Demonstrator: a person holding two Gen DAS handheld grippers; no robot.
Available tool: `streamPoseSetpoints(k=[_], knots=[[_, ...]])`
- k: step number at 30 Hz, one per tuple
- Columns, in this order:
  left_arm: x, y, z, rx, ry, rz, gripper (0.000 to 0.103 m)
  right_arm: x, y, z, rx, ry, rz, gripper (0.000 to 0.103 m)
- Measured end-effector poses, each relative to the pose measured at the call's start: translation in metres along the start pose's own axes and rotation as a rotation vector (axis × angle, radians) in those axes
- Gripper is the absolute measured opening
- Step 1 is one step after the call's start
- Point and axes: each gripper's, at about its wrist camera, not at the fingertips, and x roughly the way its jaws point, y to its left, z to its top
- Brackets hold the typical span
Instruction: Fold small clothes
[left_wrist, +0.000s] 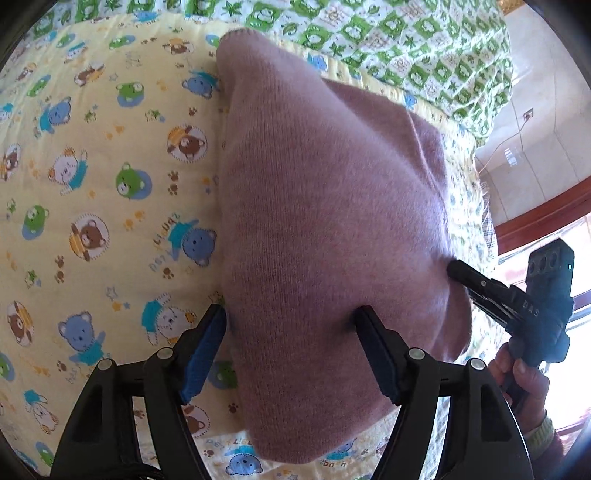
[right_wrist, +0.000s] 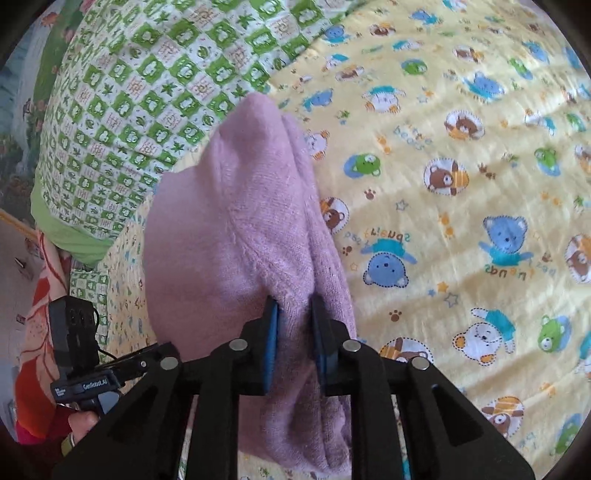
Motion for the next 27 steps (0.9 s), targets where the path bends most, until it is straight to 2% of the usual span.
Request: streamPoseSetpoints(k=[2,4,7,14,17,20,23,27], knots=[[-0.007,0.005,0.004,-0.012,-0.014,-0.009,0.073,-0.009,0.007,0.002,-0.019,-0.023,-0.018,0.032],[-0.012,0.009,0.012,-0.022,-0.031,-0.011,0.074,-0.017,0.011,0.007,-0.031,-0.054,-0.04,0.048],[-0.014,0.013,0.028,-0.04,-0.044,-0.004,0.074,-0.017,0.013,0.016,-0.031,-0.078,-0.042,0.06],[-0.011,0.023,0.071,-0.096,-0.093,0.012,0.074,0.011,0.018,0.047,-0.026,-0.071,-0.052,0.061],[-0.002,0.03,0.091,-0.113,-0.112,0.038,0.074,0.029,0.019,0.063,-0.044,-0.054,-0.083,0.061],[0.019,0.034,0.112,-0.117,-0.099,0.098,0.073,0.046,0.017,0.074,-0.066,-0.029,-0.143,0.061],[0.032,0.042,0.12,-0.118,-0.081,0.116,0.073,0.065,0.011,0.081,-0.073,0.004,-0.163,0.061],[0.025,0.044,0.12,-0.116,-0.083,0.09,0.073,0.068,0.011,0.086,-0.081,-0.001,-0.163,0.061]])
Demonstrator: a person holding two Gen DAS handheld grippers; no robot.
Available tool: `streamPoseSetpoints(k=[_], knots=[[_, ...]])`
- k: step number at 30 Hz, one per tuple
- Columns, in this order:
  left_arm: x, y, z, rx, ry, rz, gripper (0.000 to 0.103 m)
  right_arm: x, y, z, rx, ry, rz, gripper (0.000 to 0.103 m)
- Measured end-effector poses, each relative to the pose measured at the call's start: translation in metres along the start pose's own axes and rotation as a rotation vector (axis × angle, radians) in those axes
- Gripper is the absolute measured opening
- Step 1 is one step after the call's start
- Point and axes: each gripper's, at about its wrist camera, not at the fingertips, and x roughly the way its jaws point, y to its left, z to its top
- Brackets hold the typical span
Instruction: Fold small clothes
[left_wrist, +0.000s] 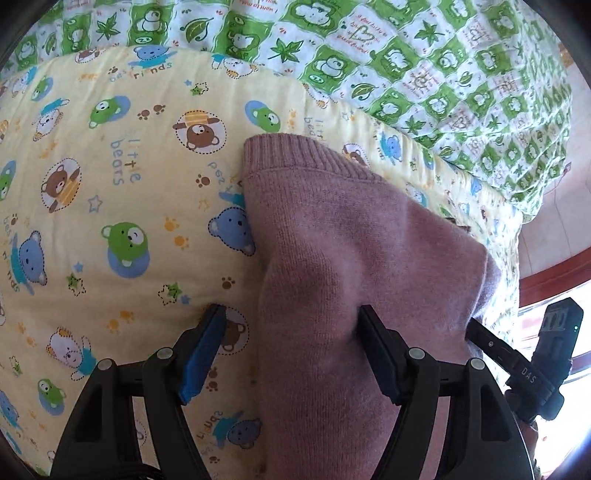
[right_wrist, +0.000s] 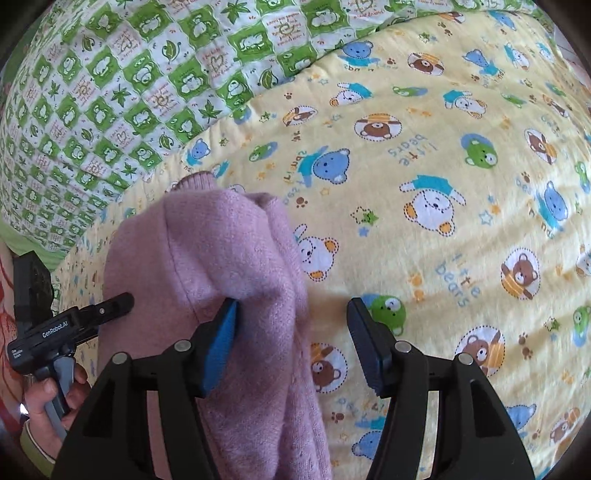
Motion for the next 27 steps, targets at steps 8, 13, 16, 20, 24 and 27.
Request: streamPoseSetpoints(k=[8,13,16,20,24,27], knots=[[-0.038,0.015,-0.04,-0.07,0.025,-0.115,0.079,-0.036,-0.006,-0.015,0.073,-0.019,0.142,0.069],[-0.041,0.014,-0.074,-0.07,0.074,-0.141,0.08,-0.049,-0.007,-0.042,0.089,-0.003,0.193,0.082],[-0.032,0.01,-0.089,-0.074,0.106,-0.153,0.082,-0.041,-0.009,-0.055,0.085,0.039,0.184,0.082],[-0.023,0.006,-0.1,-0.092,0.12,-0.179,0.085,-0.028,-0.014,-0.061,0.103,0.071,0.202,0.082],[-0.018,0.005,-0.106,-0.107,0.123,-0.203,0.088,-0.026,-0.017,-0.058,0.109,0.073,0.229,0.082],[-0.011,0.003,-0.107,-0.124,0.125,-0.223,0.088,-0.025,-0.017,-0.058,0.096,0.082,0.245,0.082]])
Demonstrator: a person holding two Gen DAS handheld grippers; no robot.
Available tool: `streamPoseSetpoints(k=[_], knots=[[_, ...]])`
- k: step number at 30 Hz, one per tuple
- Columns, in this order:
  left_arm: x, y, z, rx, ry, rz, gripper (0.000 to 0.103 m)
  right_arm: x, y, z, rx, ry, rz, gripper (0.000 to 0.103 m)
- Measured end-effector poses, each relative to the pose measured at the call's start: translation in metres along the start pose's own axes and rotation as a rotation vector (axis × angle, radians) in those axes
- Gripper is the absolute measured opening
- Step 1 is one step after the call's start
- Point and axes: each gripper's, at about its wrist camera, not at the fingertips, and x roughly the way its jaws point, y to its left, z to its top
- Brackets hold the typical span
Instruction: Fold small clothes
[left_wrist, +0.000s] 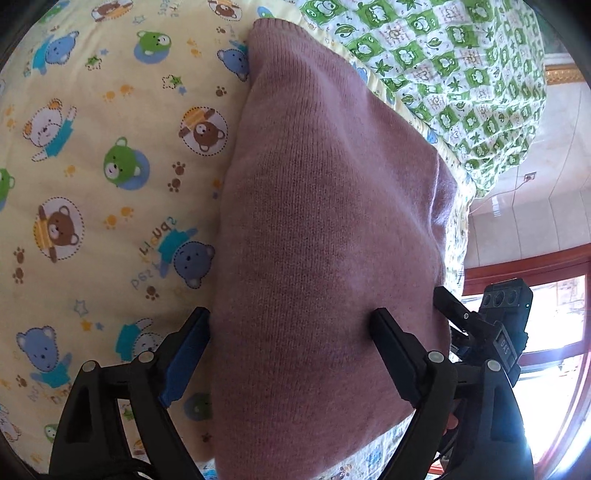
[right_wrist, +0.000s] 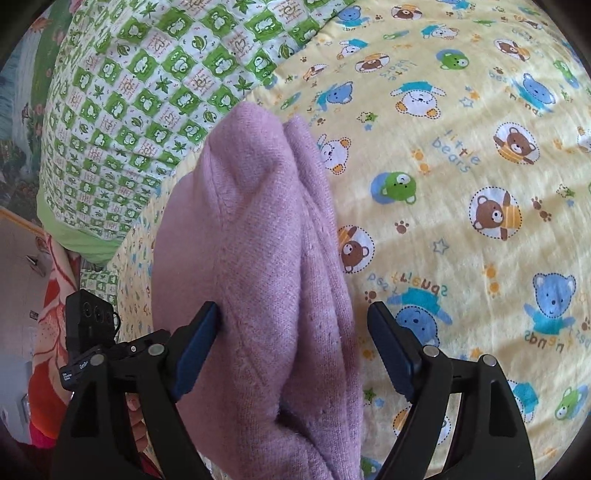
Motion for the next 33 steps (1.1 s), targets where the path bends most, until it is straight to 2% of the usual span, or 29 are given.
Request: streamPoseSetpoints(k=[8,15,18,23,25,26,28,29,33], knots=[[0.02,-0.006,0.003,0.009,-0.008,0.017,0.093,0.011,-0.002,0.003,-0.02,0.033,0.039,0.082],[0.029,-0.013,0.003,0.013,-0.034,0.028,0.093,0.016,-0.004,0.004,-0.052,0.061,0.067,0.081],[0.03,-0.014,0.004,0.021,-0.043,0.031,0.092,0.017,-0.005,0.007,-0.054,0.076,0.078,0.082],[0.028,-0.019,0.005,0.043,-0.06,0.041,0.081,0.019,-0.006,0.01,-0.052,0.102,0.087,0.08],[0.026,-0.021,0.006,0.045,-0.069,0.039,0.075,0.021,-0.005,0.011,-0.053,0.106,0.097,0.069],[0.023,-0.021,0.006,0.045,-0.076,0.036,0.071,0.023,-0.005,0.012,-0.036,0.11,0.113,0.066],[0.017,-0.019,0.006,0.047,-0.082,0.031,0.063,0.028,-0.006,0.011,0.002,0.114,0.145,0.054],[0.013,-0.02,0.006,0.053,-0.084,0.025,0.058,0.029,-0.003,0.011,-0.002,0.11,0.142,0.052],[-0.003,-0.027,0.004,0.087,-0.107,0.017,0.051,0.02,0.011,0.005,-0.019,0.066,0.15,0.044]])
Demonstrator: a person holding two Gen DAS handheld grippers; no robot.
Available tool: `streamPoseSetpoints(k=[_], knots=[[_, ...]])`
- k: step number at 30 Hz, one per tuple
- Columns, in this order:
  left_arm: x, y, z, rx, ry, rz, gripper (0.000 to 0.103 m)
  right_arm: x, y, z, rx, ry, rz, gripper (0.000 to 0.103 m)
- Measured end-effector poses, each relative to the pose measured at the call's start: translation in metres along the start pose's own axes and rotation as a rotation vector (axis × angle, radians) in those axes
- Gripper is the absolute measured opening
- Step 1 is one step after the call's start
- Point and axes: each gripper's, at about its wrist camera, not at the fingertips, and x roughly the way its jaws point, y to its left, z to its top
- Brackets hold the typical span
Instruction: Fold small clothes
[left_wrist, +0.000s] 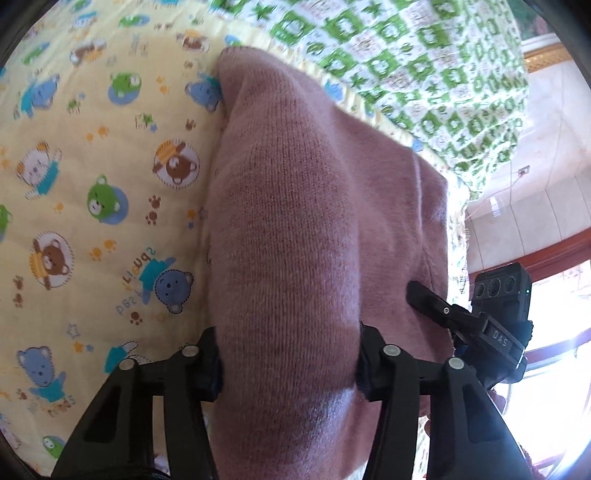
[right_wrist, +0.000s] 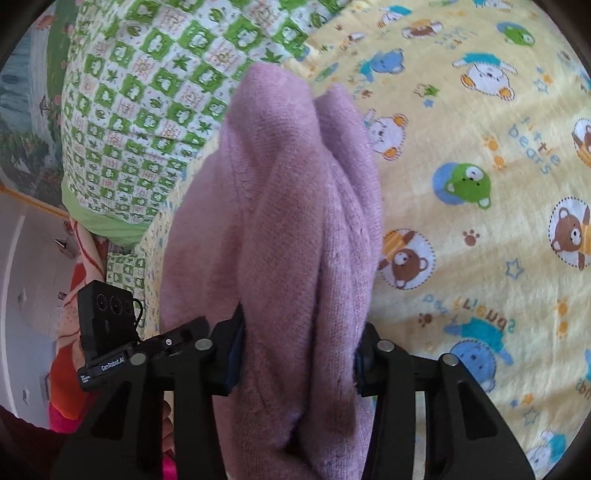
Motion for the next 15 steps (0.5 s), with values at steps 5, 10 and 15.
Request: streamPoseSetpoints(k=[5,10,15], knots=[[-0.033,-0.003,0.0,0.019,-0.063,0.013,0.049,-0.013,0.031,-0.009,-0.027,-0.067,0.063,0.042],[-0.092,0.011,-0.002,0.029,-0.146,0.052,0.049,-0.012,0.077,-0.016,-0.092,-0.074,0.125,0.041],[-0.156,0.045,-0.018,-0.008,-0.224,0.131,0.049,0.019,0.127,-0.026,-0.162,-0.027,0.187,0.041]])
